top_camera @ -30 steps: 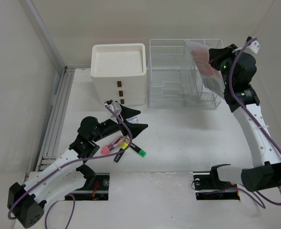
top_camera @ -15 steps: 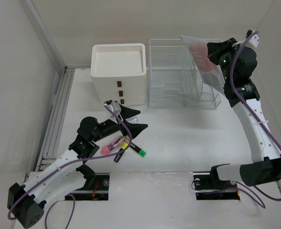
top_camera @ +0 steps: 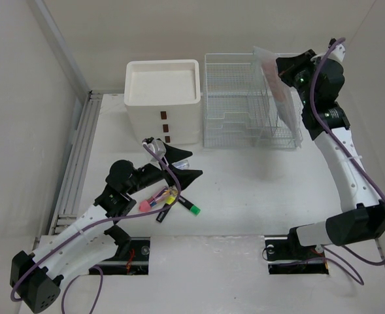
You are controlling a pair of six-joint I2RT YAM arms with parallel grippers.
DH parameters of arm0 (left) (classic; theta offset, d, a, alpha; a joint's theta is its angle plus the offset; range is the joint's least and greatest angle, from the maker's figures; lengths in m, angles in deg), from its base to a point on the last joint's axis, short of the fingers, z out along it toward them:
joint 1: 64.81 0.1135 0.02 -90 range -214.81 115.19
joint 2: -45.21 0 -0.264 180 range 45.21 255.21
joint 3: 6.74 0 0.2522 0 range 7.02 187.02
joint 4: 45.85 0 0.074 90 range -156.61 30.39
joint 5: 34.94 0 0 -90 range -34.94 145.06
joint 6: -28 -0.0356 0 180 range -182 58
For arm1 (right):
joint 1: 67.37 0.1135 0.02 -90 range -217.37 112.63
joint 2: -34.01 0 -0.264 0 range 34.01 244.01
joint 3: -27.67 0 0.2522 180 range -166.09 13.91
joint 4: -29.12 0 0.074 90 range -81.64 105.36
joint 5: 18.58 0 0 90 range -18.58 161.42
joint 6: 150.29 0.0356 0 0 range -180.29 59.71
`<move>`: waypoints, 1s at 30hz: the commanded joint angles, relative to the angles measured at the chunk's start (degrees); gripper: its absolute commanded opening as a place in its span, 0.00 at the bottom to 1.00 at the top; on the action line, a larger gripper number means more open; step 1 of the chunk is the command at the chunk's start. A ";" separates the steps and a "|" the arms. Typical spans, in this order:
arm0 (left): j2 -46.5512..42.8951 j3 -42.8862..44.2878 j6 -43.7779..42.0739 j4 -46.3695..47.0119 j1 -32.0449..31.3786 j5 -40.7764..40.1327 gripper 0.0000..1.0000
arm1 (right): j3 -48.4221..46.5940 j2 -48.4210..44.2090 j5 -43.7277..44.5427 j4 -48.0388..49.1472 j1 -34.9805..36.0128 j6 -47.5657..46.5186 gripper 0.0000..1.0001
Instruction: Organize the desk
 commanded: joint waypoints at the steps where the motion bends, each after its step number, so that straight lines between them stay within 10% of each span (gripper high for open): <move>1: -1.19 0.66 -0.63 2.17 -0.26 0.47 0.72 | -4.33 -0.43 -2.01 4.16 0.57 1.32 0.00; 30: -1.72 0.66 -0.63 0.95 -0.26 -0.05 0.72 | -8.46 5.19 -3.59 3.10 0.04 1.05 0.00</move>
